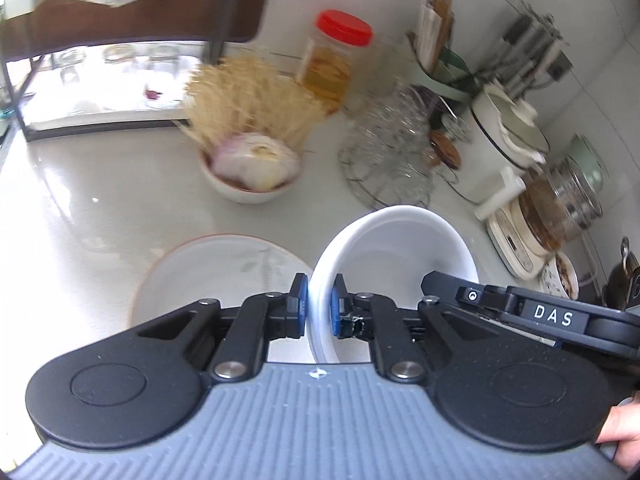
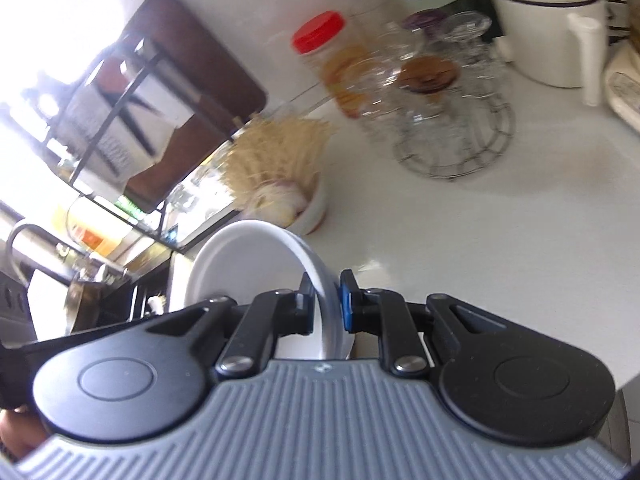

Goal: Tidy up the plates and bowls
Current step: 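Lift the nested bowls and carry them over the plate stack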

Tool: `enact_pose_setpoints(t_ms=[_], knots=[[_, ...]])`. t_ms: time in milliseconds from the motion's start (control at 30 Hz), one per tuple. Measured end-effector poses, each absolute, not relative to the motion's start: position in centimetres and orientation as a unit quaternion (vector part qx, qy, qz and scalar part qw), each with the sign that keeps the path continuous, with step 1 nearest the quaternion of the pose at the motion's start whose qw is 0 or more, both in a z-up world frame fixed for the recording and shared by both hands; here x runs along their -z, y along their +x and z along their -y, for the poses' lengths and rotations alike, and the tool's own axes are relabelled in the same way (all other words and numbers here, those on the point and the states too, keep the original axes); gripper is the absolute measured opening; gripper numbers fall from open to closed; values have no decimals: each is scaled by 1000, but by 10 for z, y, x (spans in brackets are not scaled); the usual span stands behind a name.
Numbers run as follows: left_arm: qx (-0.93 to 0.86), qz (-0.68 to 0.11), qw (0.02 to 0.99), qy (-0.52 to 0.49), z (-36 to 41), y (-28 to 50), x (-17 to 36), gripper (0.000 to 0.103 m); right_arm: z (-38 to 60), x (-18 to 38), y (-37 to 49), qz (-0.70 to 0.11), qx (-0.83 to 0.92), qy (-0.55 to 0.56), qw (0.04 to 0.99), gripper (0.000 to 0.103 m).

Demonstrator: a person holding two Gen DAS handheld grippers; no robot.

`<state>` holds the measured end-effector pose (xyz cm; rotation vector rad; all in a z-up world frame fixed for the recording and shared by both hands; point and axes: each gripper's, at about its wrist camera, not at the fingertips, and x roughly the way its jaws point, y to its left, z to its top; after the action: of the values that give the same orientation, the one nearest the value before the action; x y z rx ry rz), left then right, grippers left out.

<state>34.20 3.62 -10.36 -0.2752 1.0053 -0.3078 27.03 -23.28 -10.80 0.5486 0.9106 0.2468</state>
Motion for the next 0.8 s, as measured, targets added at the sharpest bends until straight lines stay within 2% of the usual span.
enact_pose_setpoints(t_ms=[433,800], knots=[[91,-492,849,-167,-97,331,133,14,171,135,282,-474,-151,230,836,16],[92,-525,826,-182,-114,341,171,14,148,162,288,-503,-123,209,829,16]])
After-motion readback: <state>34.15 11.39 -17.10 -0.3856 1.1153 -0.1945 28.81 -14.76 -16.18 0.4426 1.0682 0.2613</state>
